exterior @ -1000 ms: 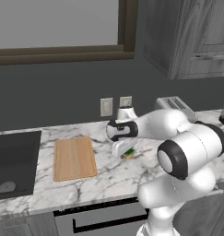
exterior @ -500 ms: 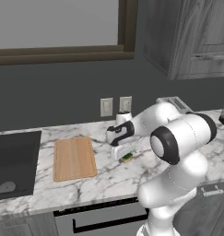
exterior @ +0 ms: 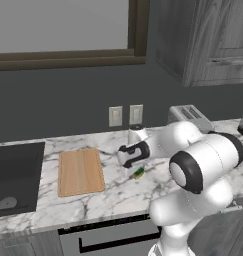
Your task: Pick up the sponge from the counter and clean the cutting board by briefly scrubbing or pressing down on the cutting board. Once finished, release the sponge.
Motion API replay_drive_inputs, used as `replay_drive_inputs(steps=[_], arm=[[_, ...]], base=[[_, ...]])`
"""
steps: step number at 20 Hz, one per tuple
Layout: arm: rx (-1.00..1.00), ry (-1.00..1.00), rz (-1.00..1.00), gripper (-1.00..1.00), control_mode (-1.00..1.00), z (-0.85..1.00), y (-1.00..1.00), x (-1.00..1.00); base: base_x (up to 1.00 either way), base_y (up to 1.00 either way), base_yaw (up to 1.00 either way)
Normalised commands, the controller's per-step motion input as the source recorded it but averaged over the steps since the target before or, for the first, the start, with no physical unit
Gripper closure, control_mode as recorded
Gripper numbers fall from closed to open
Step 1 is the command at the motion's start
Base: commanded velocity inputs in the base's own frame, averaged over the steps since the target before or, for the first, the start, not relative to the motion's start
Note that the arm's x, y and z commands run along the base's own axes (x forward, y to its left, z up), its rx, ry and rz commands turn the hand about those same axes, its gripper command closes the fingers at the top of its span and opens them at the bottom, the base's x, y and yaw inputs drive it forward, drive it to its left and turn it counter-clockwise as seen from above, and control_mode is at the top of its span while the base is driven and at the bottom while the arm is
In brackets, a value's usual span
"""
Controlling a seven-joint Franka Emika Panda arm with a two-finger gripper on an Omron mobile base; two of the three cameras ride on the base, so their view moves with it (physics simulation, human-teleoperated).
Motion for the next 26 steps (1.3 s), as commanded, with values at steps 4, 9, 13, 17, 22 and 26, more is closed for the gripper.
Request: replay_drive_inputs(steps=[4,9,13,17,22,26], arm=[[-0.07,-0.16,0.0,-1.0,-1.0,0.33,0.0,-0.03],[-0.19,-0.38,0.0,-1.0,-1.0,0.76,0.0,-0.1],[-0.15,-0.34,-0.02,-1.0,-1.0,0.82,0.0,-0.29],[-0.03,-0.14,-0.01,-1.0,-1.0,0.82,0.0,-0.36],[0.0,-0.01,0.0,-1.0,-1.0,0.87,0.0,-0.42],[0.0,0.0,0.0,-1.0,-1.0,0.62,0.0,-0.47]], base=[[0.0,0.0,0.0],[0.0,0.0,0.0],[0.0,0.0,0.0],[0.0,0.0,0.0],[0.0,0.0,0.0],[0.0,0.0,0.0]])
